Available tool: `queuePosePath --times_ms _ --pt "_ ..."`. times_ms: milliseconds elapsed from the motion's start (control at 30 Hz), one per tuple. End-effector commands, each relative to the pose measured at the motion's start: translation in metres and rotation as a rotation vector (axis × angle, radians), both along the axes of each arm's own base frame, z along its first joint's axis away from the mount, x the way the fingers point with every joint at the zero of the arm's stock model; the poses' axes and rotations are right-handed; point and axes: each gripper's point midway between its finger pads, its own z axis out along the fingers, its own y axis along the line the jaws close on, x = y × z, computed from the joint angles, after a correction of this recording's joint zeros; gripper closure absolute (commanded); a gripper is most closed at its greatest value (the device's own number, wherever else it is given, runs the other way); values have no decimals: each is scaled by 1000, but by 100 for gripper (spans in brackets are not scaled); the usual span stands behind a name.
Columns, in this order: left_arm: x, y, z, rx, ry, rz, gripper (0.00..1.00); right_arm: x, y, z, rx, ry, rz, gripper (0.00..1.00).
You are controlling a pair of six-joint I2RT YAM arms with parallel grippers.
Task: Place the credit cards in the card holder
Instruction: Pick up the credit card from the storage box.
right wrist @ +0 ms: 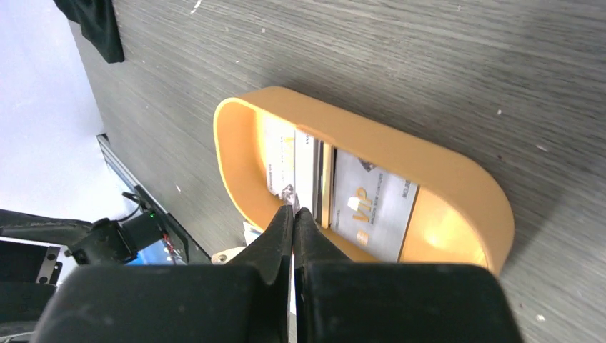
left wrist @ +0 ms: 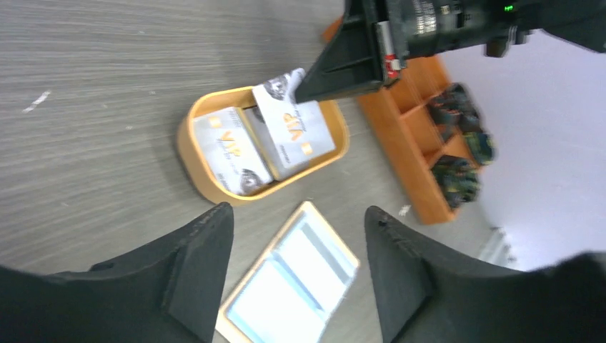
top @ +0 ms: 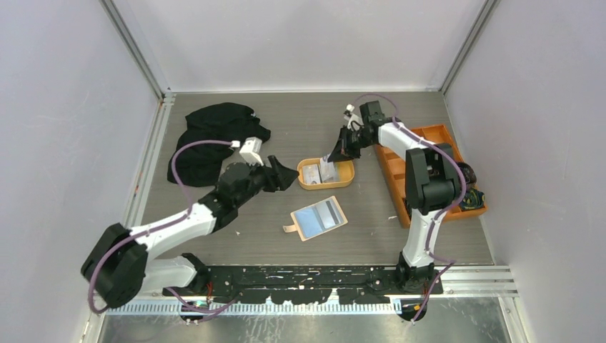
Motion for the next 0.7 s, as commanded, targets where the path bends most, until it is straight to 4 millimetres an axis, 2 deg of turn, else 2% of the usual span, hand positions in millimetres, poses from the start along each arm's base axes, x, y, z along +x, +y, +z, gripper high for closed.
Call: queuePosePath --times_ms 0,67,167,333,433,600,667 --pt "-26 -1 59 -200 -227 -103 24 -3 -16 44 -39 -177 50 99" --pt "-42 0 55 -241 -249 -153 18 -9 -19 54 -38 -215 74 99" --pt "-64 1 60 -344 -287 -221 17 -22 -18 72 -8 -268 121 99" --pt "-91 -3 62 -473 -313 -312 20 -67 4 109 223 -303 250 99" --pt "-97 -14 52 -472 -300 -310 20 -93 17 130 374 -330 323 99" --pt "-117 -39 36 -412 -346 -337 24 -132 35 145 494 -434 441 99" --pt "-121 -45 31 -399 -341 -359 28 -147 42 142 508 -438 490 99"
